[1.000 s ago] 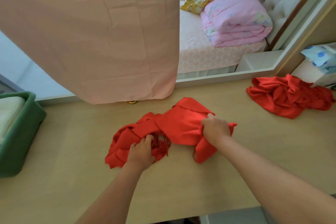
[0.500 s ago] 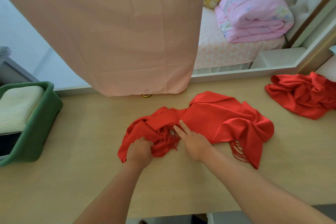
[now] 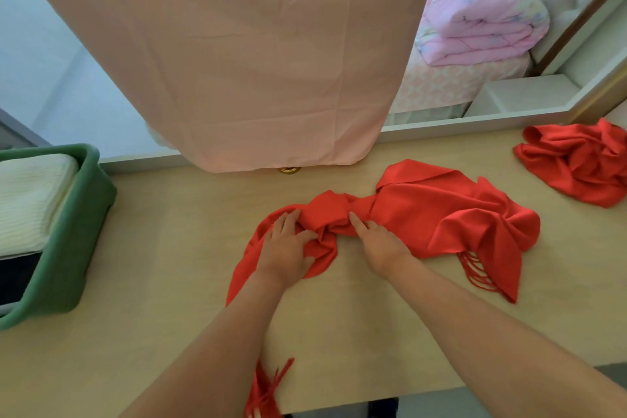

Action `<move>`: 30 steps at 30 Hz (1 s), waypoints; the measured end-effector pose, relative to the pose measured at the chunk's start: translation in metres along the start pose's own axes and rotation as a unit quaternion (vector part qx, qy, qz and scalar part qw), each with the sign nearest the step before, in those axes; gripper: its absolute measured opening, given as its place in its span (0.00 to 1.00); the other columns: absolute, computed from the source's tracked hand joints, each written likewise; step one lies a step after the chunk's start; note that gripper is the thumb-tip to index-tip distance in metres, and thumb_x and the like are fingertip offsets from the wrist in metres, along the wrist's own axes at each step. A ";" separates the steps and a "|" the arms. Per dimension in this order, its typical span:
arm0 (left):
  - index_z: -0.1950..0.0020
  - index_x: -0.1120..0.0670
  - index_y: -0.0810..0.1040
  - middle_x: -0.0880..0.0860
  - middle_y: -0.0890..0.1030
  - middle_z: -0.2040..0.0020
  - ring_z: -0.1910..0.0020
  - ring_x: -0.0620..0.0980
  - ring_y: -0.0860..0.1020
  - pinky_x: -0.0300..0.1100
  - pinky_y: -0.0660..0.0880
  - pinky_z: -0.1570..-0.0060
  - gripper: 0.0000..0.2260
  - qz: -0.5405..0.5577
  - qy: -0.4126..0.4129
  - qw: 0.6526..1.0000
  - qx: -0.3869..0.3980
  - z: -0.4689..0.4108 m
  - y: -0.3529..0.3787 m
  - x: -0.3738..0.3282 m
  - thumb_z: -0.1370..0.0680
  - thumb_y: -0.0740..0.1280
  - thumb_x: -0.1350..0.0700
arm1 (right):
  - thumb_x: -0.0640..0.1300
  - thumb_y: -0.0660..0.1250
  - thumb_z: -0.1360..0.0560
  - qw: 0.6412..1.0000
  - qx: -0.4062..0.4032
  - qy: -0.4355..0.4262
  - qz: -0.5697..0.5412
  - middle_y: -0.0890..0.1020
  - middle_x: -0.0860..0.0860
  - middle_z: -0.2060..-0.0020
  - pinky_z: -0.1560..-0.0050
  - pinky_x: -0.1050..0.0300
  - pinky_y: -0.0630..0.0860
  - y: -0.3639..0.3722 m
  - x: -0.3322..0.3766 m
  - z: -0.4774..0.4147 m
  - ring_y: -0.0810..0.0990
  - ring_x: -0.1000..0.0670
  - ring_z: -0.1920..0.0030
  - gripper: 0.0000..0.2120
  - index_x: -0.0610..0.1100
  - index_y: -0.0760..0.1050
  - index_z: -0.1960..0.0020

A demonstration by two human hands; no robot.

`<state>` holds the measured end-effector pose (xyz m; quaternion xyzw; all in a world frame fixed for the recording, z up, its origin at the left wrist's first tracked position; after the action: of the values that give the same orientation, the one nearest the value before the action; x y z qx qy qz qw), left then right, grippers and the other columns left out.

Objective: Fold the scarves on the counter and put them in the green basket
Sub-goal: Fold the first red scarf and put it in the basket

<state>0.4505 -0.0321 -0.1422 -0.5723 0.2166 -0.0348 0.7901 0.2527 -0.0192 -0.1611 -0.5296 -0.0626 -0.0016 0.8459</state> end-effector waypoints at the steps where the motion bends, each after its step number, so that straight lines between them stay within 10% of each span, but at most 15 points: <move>1: 0.32 0.44 0.73 0.55 0.63 0.25 0.26 0.59 0.62 0.53 0.60 0.28 0.23 -0.021 -0.007 0.999 0.036 -0.004 0.008 -0.002 0.27 0.70 0.53 | 0.31 0.56 0.23 1.000 -0.010 0.009 0.003 0.69 0.41 0.33 0.38 0.46 0.72 0.001 -0.001 0.000 0.73 0.41 0.37 0.39 0.48 0.42 0.19; 7: 0.32 0.54 0.76 0.58 0.76 0.47 0.46 0.62 0.76 0.52 0.73 0.43 0.24 0.077 -0.005 0.994 -0.072 -0.006 0.003 0.024 0.27 0.62 0.66 | 0.33 0.54 0.21 0.996 -0.075 0.045 0.003 0.76 0.44 0.43 0.47 0.46 0.73 -0.007 -0.014 0.011 0.78 0.40 0.43 0.17 0.43 0.72 0.36; 12: 0.39 0.59 0.81 0.59 0.75 0.54 0.55 0.62 0.73 0.52 0.75 0.58 0.24 0.055 -0.074 0.965 -0.246 0.004 -0.052 0.067 0.32 0.57 0.63 | 0.39 0.56 0.20 0.990 -0.102 0.095 0.026 0.79 0.44 0.49 0.51 0.46 0.73 -0.025 -0.030 0.026 0.79 0.40 0.47 0.11 0.45 0.76 0.45; 19: 0.39 0.53 0.80 0.59 0.77 0.48 0.49 0.62 0.74 0.50 0.71 0.51 0.18 -0.055 -0.150 0.977 -0.144 0.008 -0.067 0.109 0.28 0.65 0.62 | 0.48 0.59 0.26 0.954 -0.063 0.243 0.167 0.81 0.49 0.43 0.43 0.49 0.66 -0.045 -0.021 0.045 0.74 0.45 0.41 0.16 0.48 0.80 0.43; 24: 0.37 0.51 0.76 0.55 0.76 0.39 0.38 0.58 0.73 0.49 0.68 0.40 0.17 -0.037 -0.152 0.988 0.002 0.023 -0.036 0.119 0.25 0.63 0.52 | 0.48 0.62 0.28 0.992 -0.062 0.083 0.075 0.72 0.48 0.36 0.38 0.48 0.67 -0.017 0.029 0.030 0.71 0.44 0.36 0.26 0.50 0.69 0.30; 30: 0.61 0.57 0.74 0.58 0.77 0.61 0.57 0.62 0.75 0.50 0.70 0.61 0.07 0.143 -0.103 0.965 -0.196 0.041 -0.080 0.134 0.31 0.57 0.64 | 0.44 0.59 0.23 0.991 -0.100 0.079 0.045 0.82 0.49 0.43 0.40 0.49 0.67 -0.008 0.072 0.019 0.78 0.45 0.41 0.15 0.51 0.75 0.38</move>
<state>0.6032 -0.0635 -0.0987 -0.6793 0.2162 0.1805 0.6776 0.3213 -0.0015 -0.1379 -0.6120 0.0283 -0.0118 0.7903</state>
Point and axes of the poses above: each hand's wrist, its own z-axis away from the middle knuckle, its own y-axis out of the palm, x = y × z, the point moved 5 cm from there along -z, towards the middle knuckle
